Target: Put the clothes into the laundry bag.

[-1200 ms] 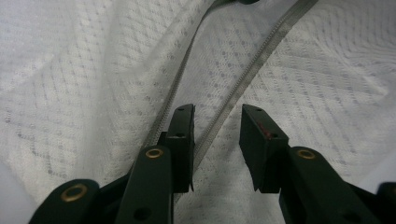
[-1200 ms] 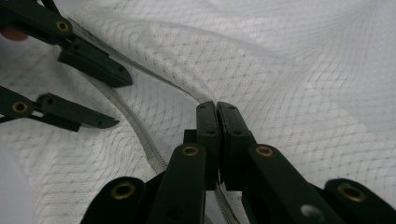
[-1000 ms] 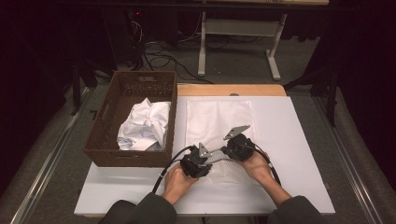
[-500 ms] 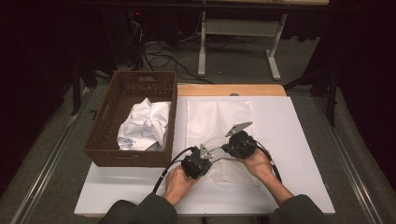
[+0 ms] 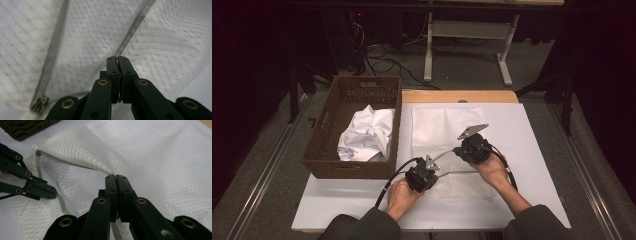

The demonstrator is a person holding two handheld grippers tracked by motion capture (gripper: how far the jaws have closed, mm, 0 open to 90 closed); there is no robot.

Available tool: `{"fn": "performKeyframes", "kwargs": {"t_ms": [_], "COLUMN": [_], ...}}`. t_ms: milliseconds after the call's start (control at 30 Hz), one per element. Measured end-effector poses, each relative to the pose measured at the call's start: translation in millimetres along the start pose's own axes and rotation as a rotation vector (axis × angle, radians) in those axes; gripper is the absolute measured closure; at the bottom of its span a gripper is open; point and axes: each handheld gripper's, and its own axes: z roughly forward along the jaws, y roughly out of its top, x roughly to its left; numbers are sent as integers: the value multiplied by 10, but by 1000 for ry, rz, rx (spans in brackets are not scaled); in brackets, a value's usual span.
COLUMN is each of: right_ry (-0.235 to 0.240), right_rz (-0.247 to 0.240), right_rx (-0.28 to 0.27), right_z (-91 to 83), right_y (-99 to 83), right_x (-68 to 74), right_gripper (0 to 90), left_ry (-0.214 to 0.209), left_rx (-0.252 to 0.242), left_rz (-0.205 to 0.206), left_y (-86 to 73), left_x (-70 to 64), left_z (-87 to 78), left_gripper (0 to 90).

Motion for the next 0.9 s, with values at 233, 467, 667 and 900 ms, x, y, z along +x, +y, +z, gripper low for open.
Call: {"fn": "performKeyframes", "kwargs": {"t_ms": [233,467,667,900], "right_ry": [-23,-37,-28,-2], "right_rz": [-24,-44,-53,-1], "right_rx": [9,39,28,42], "right_z": [-117,-81,-115,-235], "right_y": [86,111,118,225], "right_x": [2,37,20,-116], "right_gripper": [891,897,898,899], "left_ry": [-5,-2,8,-11], "left_rx": [-13,-111,-18,7], "left_rz": [38,34,63,42], "left_y": [8,81,91,86], "left_x": [-107,-157,-213,-197], "left_z": [-115,-167,66,68], "left_gripper": [873,675,630,632]}}
